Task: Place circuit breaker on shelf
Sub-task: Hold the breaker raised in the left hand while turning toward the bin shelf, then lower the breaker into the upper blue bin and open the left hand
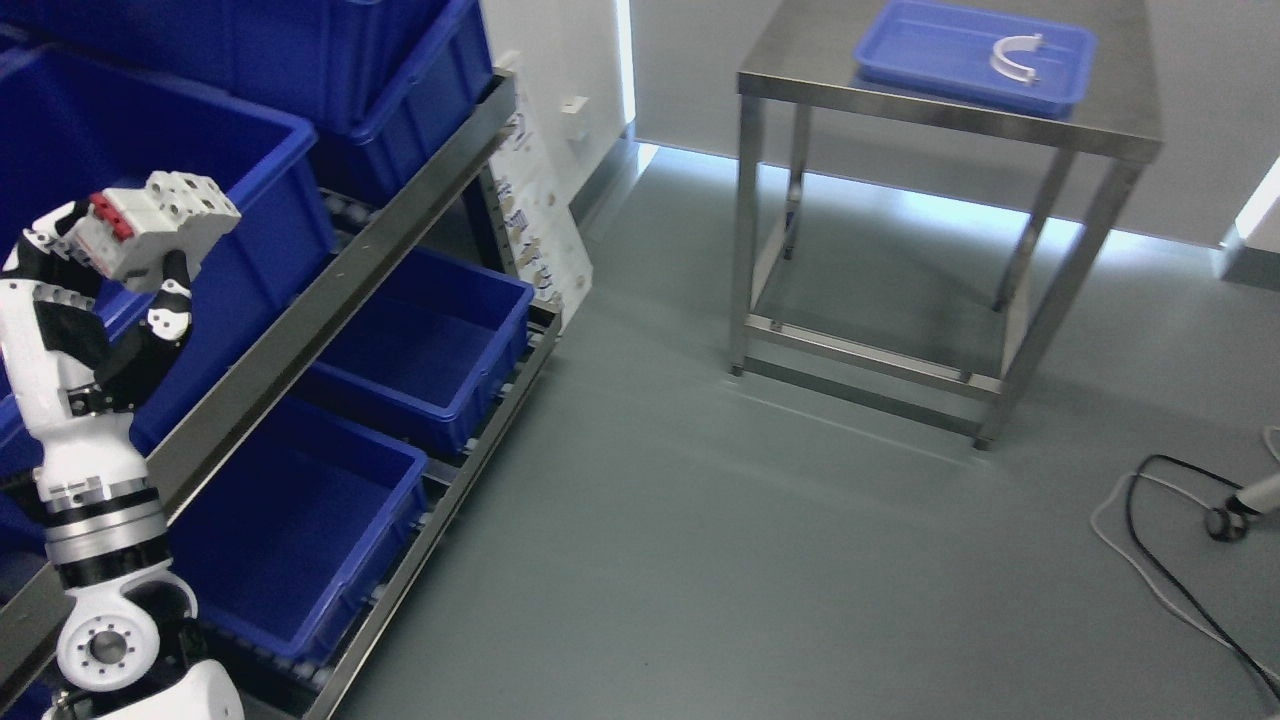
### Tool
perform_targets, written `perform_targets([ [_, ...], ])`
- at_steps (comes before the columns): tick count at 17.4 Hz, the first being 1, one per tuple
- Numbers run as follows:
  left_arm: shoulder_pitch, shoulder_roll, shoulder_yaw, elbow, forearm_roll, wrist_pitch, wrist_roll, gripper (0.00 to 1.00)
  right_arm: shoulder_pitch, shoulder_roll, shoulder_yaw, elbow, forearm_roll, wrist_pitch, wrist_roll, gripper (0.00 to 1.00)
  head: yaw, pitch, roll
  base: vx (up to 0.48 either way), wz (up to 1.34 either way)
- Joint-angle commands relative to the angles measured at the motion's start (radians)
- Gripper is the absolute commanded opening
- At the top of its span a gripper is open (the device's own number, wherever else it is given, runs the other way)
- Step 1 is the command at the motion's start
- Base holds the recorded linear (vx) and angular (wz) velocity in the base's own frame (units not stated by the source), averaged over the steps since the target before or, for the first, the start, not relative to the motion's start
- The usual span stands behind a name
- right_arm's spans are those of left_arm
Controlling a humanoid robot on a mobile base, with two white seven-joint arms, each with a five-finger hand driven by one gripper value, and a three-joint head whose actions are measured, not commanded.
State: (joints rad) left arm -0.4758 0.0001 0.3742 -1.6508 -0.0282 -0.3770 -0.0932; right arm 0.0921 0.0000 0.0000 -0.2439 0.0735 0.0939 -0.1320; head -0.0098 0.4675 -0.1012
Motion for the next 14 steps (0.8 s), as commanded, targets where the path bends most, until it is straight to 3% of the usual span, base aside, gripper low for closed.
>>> perform_targets([
  [1,-0.144,0.017,-0.081,-0.008,-0.009,0.094,0.056,0.01,0.000,-0.017,0.020,0.000,0.000,-0.014,-0.005,1.00,0.0000,0.000,0.000,-0.038,0.71],
  [5,-0.202,0.017,-0.020,-0.006,-0.124,0.303,0.059,0.03,0.000,-0.017,0.020,0.000,0.000,-0.016,-0.003,1.00,0.0000,0.000,0.000,0.008,0.79],
  [7,-0.234,0.027,-0.027,-0.001,-0.127,0.349,0.053,0.04,0.000,-0.017,0.020,0.000,0.000,-0.014,-0.005,1.00,0.0000,0.000,0.000,0.043,0.90],
  [11,-0.216,0.145,-0.096,0.097,-0.163,0.357,0.041,0.04,0.000,-0.017,0.020,0.000,0.000,-0.014,-0.005,1.00,0.0000,0.000,0.000,0.078,0.88],
  [14,-0.243,0.240,-0.130,0.149,-0.226,0.443,0.014,0.04,0.000,-0.017,0.020,0.000,0.000,-0.016,-0.005,1.00,0.0000,0.000,0.000,0.106,0.80],
])
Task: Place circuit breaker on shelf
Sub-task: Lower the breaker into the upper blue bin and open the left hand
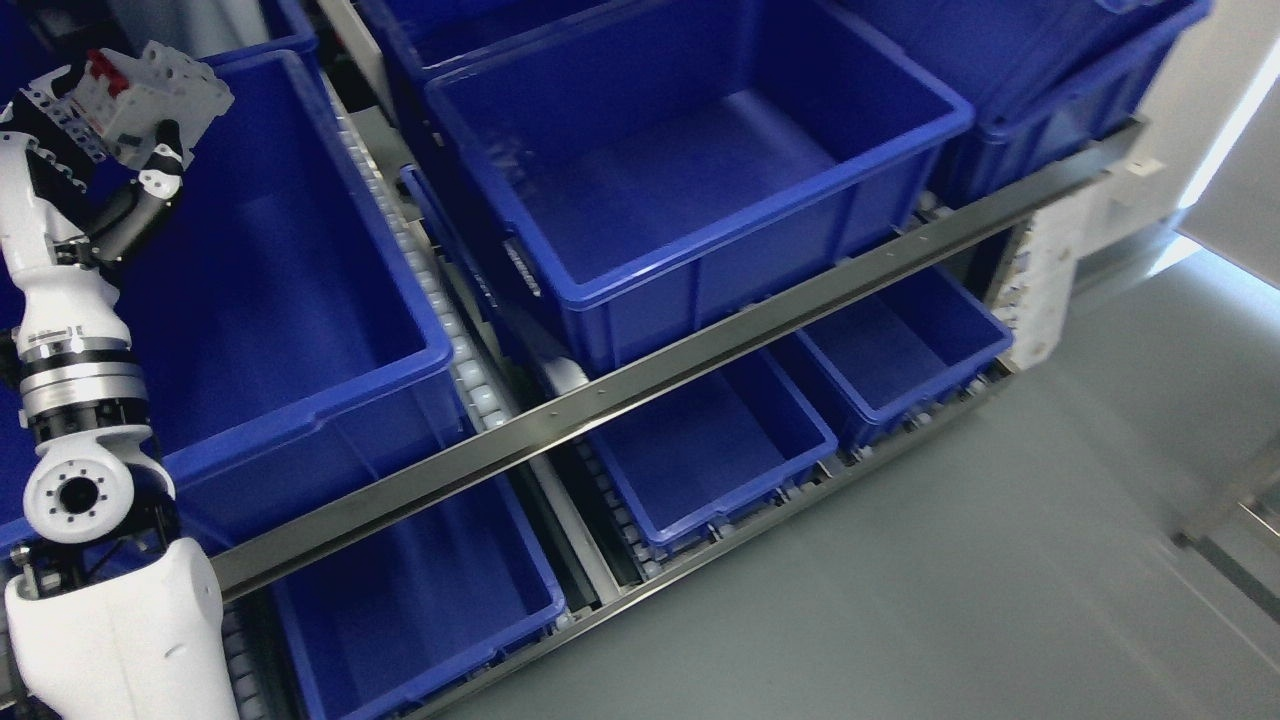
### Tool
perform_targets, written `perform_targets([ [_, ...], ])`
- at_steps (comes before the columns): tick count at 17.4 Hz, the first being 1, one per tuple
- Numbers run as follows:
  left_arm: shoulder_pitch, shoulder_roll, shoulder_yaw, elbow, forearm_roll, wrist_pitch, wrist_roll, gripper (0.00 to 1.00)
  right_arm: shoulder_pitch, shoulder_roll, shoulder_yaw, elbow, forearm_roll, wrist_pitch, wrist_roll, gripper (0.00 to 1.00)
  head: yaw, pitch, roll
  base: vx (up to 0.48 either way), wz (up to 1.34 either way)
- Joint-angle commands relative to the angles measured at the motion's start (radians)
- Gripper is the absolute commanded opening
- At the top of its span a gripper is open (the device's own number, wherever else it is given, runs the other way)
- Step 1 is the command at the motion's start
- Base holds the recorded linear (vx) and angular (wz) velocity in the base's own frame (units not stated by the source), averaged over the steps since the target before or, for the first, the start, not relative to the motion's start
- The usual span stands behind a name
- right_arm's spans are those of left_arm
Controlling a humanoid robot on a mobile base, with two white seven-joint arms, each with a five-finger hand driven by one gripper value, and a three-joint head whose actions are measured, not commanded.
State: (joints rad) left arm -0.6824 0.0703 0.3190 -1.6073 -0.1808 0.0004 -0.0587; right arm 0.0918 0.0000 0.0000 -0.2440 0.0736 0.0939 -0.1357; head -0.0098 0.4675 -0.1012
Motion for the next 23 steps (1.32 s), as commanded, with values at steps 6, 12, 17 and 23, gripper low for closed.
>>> perform_targets([
  [6,-0.285,0.249,-0.276,0.367,-0.141,0.118,-0.139,0.04,0.000,-0.017,0.020,0.000,0.000,-0.014,-0.001,1.00,0.0000,0.000,0.000,0.113,0.55],
  [12,-0.455,0.195,-0.578,0.789,-0.209,0.086,-0.167,0.05,0.000,-0.017,0.020,0.000,0.000,-0.014,-0.001,1.00,0.0000,0.000,0.000,0.078,0.25],
  [17,-0.558,0.157,-0.686,1.165,-0.235,-0.031,-0.170,0.06,0.000,-0.017,0.020,0.000,0.000,-0.014,-0.001,1.00,0.0000,0.000,0.000,0.025,0.06],
  [23,-0.592,0.123,-0.681,1.306,-0.243,-0.036,-0.185,0.06,0.000,-0.017,0.020,0.000,0.000,-0.014,0.001,1.00,0.0000,0.000,0.000,-0.007,-0.02],
])
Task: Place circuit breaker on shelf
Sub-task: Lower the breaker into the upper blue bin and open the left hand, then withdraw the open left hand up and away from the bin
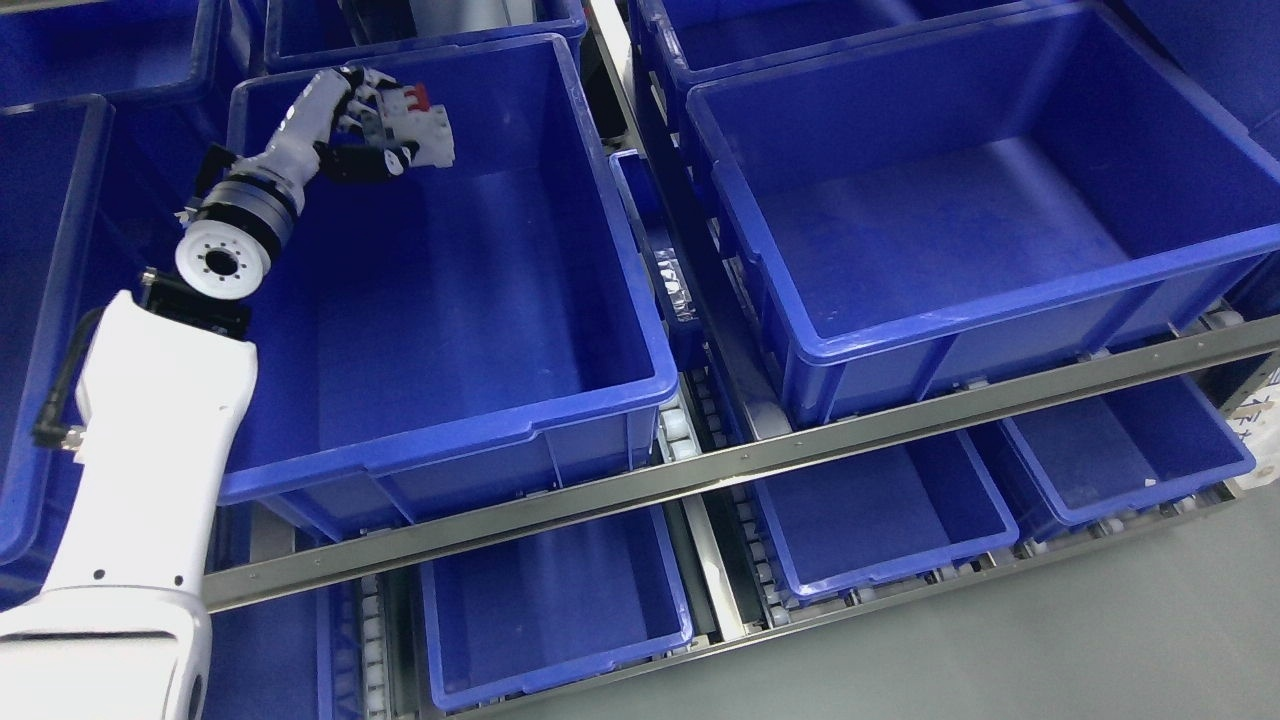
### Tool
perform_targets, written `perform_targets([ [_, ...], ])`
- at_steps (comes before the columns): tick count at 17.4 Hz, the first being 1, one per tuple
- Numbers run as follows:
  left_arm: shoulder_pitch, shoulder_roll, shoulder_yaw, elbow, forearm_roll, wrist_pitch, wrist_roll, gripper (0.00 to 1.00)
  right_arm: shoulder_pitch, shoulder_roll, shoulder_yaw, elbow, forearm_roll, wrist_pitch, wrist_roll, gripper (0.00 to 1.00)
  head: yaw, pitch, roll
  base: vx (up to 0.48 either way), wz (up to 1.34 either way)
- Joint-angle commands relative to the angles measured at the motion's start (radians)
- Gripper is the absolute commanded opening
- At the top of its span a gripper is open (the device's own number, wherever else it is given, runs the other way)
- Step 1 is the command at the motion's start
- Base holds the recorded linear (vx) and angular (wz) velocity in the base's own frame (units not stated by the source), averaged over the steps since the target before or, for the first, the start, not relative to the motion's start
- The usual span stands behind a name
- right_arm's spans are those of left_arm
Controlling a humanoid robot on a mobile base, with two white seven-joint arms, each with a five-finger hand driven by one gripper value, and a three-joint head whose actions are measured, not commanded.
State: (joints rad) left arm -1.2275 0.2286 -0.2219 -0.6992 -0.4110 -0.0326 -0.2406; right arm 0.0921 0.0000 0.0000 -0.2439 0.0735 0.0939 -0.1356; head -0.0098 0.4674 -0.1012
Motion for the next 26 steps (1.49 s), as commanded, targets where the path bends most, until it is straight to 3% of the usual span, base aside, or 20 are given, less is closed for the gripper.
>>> perform_targets([
  [1,-0.047,-0.038,-0.145,0.421,-0.014,-0.004,-0.005,0.07,0.000,-0.017,0.020,0.000,0.000,-0.014,-0.001,1.00,0.0000,0.000,0.000,-0.002,0.02],
  [5,-0.073,-0.083,-0.145,0.437,-0.014,-0.003,-0.006,0.15,0.000,-0.017,0.020,0.000,0.000,-0.014,-0.001,1.00,0.0000,0.000,0.000,0.000,0.00],
  [15,-0.118,-0.083,-0.136,0.431,-0.011,-0.004,0.072,0.99,0.000,-0.017,0.020,0.000,0.000,-0.014,0.001,1.00,0.0000,0.000,0.000,0.000,-0.01],
  [17,-0.167,-0.084,-0.075,0.408,0.001,-0.006,0.113,1.00,0.000,-0.017,0.020,0.000,0.000,-0.014,-0.001,1.00,0.0000,0.000,0.000,0.000,0.00],
  [19,-0.191,-0.093,0.176,0.327,0.017,-0.007,0.161,1.00,0.000,-0.017,0.020,0.000,0.000,-0.016,0.001,1.00,0.0000,0.000,0.000,0.000,0.00],
  [20,-0.190,-0.119,0.347,0.257,0.024,-0.010,0.168,1.00,0.000,-0.017,0.020,0.000,0.000,-0.014,-0.001,1.00,0.0000,0.000,0.000,0.000,0.00],
  [23,-0.165,-0.211,0.681,0.072,0.046,-0.023,0.168,1.00,0.000,-0.017,0.020,0.000,0.000,-0.014,0.001,1.00,0.0000,0.000,0.000,0.009,0.00],
  [24,-0.138,-0.211,0.740,-0.021,0.060,-0.024,0.167,1.00,0.000,-0.017,0.020,0.000,0.000,-0.014,-0.001,1.00,0.0000,0.000,0.000,0.000,0.00],
  [26,-0.040,-0.211,0.740,-0.234,0.064,-0.015,0.164,1.00,0.000,-0.017,0.020,0.000,0.000,-0.014,-0.001,1.00,0.0000,0.000,0.000,0.000,0.00],
])
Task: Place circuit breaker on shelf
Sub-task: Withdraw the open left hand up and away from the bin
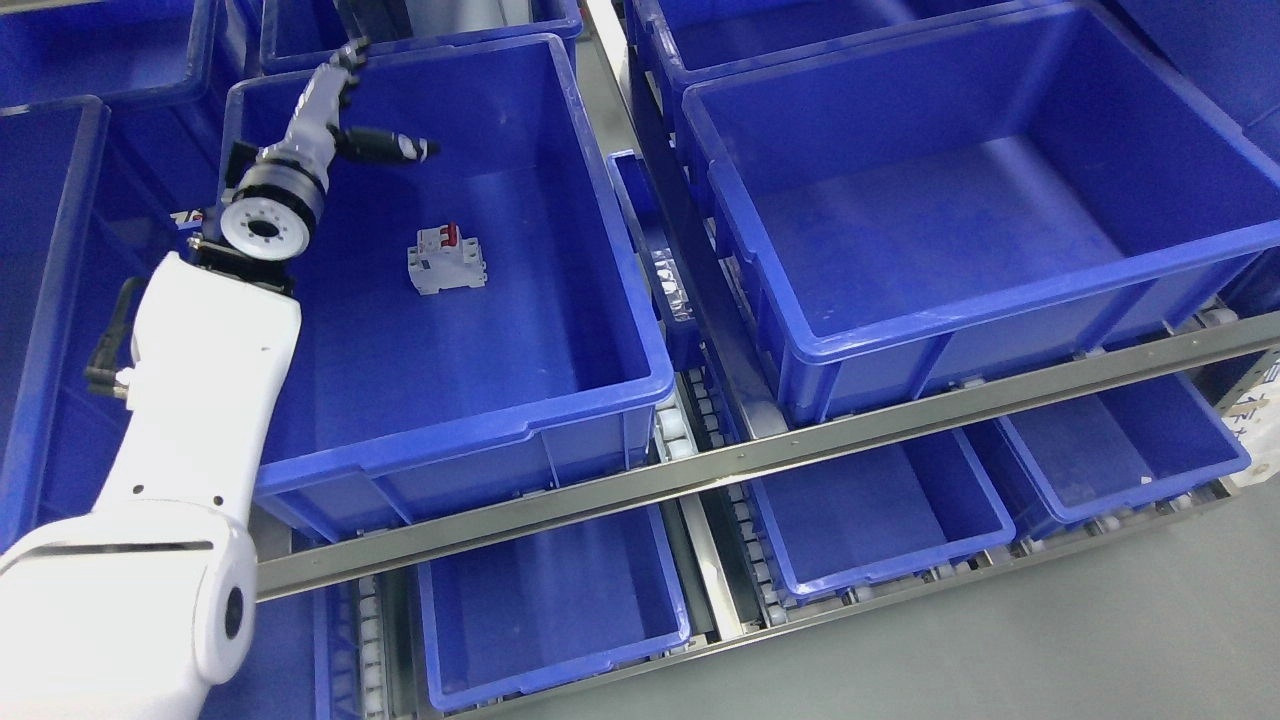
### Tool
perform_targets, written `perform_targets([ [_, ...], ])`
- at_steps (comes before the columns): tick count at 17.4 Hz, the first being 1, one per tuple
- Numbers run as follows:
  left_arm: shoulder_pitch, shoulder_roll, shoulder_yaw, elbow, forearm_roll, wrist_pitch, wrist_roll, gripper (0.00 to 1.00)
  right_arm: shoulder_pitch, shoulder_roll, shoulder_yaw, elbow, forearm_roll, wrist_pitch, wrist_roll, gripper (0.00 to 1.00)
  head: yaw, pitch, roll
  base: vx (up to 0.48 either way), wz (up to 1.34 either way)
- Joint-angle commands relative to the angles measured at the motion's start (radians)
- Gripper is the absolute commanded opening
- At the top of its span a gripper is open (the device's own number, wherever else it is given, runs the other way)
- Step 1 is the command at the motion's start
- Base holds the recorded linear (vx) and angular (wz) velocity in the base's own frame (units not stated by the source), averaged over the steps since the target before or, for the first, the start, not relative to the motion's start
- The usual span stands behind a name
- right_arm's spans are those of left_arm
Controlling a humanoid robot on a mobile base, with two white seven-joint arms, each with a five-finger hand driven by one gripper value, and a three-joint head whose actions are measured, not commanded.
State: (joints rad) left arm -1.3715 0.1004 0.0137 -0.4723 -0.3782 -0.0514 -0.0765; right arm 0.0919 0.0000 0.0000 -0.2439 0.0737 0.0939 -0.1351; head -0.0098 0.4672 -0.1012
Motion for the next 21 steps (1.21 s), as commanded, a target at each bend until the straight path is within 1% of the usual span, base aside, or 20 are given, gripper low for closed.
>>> perform_targets([
  [1,0.168,-0.083,0.488,-0.577,0.041,0.008,0.000,1.00,0.000,-0.017,0.020,0.000,0.000,-0.014,-0.001,1.00,0.0000,0.000,0.000,0.000,0.00],
  [2,0.225,-0.083,0.451,-0.668,0.074,0.010,0.000,1.00,0.000,-0.017,0.020,-0.002,0.000,-0.014,-0.001,1.00,0.0000,0.000,0.000,-0.014,-0.02],
  [3,0.282,-0.083,0.395,-0.774,0.138,0.031,0.000,1.00,0.000,-0.017,0.020,0.000,-0.002,-0.014,0.000,1.00,0.0000,0.000,0.000,-0.030,-0.01],
  [4,0.346,-0.083,0.349,-0.889,0.201,0.077,0.004,1.00,0.000,-0.017,0.020,0.000,0.000,-0.014,-0.001,1.00,0.0000,0.000,0.000,-0.030,-0.01],
  [5,0.408,-0.083,0.307,-0.992,0.223,0.106,0.006,1.00,0.000,-0.017,0.020,0.000,0.000,-0.016,-0.001,1.00,0.0000,0.000,0.000,-0.034,-0.07],
  [7,0.491,-0.083,0.266,-1.118,0.225,0.107,0.021,1.00,0.000,-0.017,0.020,0.000,0.000,-0.014,-0.001,1.00,0.0000,0.000,0.000,-0.053,-0.11],
  [9,0.581,-0.083,0.218,-1.196,0.232,0.093,0.046,1.00,0.000,-0.017,0.020,0.000,0.000,-0.016,0.000,1.00,0.0000,0.000,0.000,-0.080,-0.15],
  [12,0.687,-0.083,0.172,-1.229,0.234,-0.022,0.049,1.00,0.000,-0.017,0.020,0.000,0.000,-0.014,-0.001,1.00,0.0000,0.000,0.000,-0.105,-0.13],
  [15,0.762,-0.083,0.172,-1.227,0.236,-0.073,0.050,1.00,0.000,-0.017,0.020,0.000,0.000,-0.014,-0.001,1.00,0.0000,0.000,0.000,-0.135,0.01],
  [21,0.764,-0.083,0.170,-1.229,0.237,-0.031,0.061,1.00,0.000,-0.017,0.020,0.000,0.000,-0.014,0.000,1.00,0.0000,0.000,0.000,-0.183,0.22],
])
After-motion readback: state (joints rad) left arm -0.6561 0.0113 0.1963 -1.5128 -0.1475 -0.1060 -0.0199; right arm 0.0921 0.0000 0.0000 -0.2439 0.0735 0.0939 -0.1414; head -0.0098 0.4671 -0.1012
